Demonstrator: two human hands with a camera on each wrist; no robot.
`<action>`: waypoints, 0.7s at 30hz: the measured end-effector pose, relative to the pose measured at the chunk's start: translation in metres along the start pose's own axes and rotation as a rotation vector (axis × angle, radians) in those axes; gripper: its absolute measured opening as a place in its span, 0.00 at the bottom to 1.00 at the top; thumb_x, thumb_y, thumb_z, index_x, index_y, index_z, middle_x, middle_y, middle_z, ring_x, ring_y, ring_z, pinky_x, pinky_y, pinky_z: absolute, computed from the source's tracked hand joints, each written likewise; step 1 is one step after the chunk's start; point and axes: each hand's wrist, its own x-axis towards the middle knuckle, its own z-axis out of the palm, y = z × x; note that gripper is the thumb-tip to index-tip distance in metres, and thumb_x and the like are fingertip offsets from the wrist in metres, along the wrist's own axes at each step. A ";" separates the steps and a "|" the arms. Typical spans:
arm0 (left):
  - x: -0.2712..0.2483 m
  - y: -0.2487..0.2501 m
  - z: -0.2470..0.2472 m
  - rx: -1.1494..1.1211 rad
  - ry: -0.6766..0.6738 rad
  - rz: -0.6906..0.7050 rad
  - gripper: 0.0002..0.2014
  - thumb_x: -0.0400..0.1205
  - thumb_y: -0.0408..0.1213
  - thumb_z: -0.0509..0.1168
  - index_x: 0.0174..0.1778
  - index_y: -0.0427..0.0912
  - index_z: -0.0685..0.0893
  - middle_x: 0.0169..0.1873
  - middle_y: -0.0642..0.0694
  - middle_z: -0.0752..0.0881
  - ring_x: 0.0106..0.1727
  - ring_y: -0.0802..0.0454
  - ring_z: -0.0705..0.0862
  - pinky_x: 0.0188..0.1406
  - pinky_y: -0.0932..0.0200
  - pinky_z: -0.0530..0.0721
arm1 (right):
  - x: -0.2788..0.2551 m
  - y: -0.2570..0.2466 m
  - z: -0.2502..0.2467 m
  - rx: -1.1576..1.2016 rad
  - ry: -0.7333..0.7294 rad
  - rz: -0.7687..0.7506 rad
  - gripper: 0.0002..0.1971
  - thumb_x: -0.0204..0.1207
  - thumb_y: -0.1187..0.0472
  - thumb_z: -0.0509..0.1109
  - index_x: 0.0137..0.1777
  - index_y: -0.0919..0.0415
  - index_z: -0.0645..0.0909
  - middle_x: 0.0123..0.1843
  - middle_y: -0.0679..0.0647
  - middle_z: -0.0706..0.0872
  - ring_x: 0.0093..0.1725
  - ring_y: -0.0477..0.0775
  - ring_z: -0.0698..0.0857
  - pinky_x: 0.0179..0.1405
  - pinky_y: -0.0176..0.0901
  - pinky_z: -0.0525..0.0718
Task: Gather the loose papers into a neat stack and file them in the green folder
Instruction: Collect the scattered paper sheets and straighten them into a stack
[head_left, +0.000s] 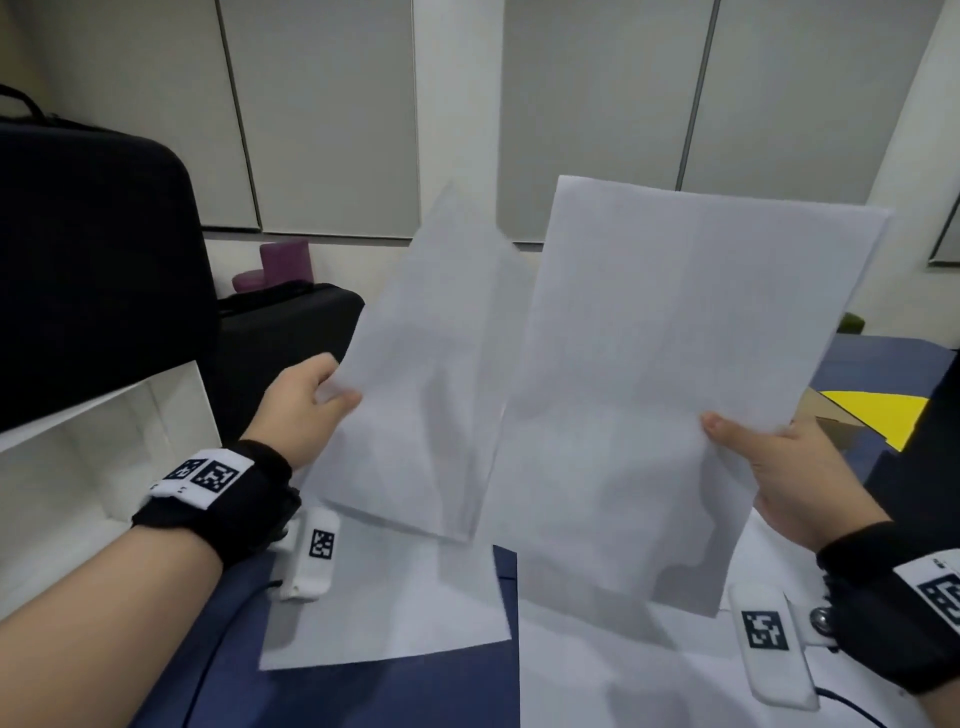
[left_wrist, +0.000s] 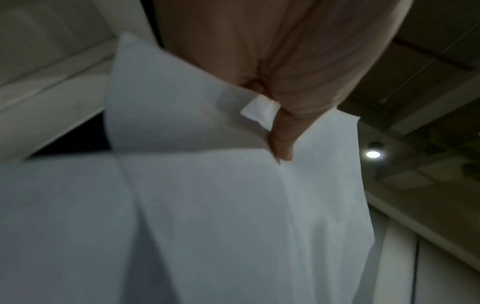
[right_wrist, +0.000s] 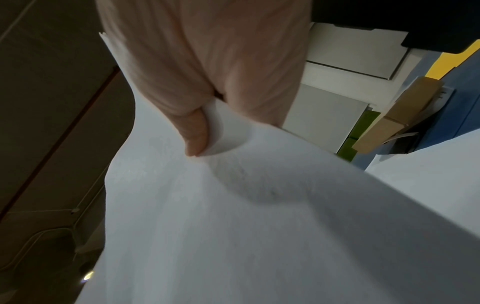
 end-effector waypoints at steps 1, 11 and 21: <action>0.000 0.008 0.002 -0.028 -0.001 0.017 0.18 0.73 0.46 0.68 0.44 0.33 0.77 0.45 0.28 0.84 0.42 0.31 0.83 0.48 0.33 0.83 | 0.000 -0.003 0.002 -0.001 -0.012 0.003 0.23 0.52 0.54 0.78 0.50 0.58 0.90 0.53 0.54 0.92 0.50 0.53 0.92 0.49 0.45 0.89; -0.019 0.056 0.014 -0.702 -0.099 -0.039 0.16 0.74 0.20 0.72 0.54 0.40 0.85 0.50 0.40 0.92 0.55 0.40 0.90 0.55 0.47 0.86 | -0.008 -0.021 0.037 0.116 -0.067 0.056 0.18 0.72 0.69 0.67 0.63 0.63 0.83 0.57 0.57 0.91 0.52 0.56 0.91 0.47 0.44 0.90; -0.035 0.064 0.015 -0.757 -0.271 -0.028 0.21 0.69 0.31 0.74 0.59 0.36 0.85 0.53 0.40 0.91 0.53 0.46 0.91 0.53 0.52 0.89 | -0.018 -0.017 0.045 0.111 -0.036 0.096 0.26 0.66 0.65 0.71 0.68 0.66 0.80 0.59 0.59 0.90 0.55 0.57 0.91 0.51 0.46 0.89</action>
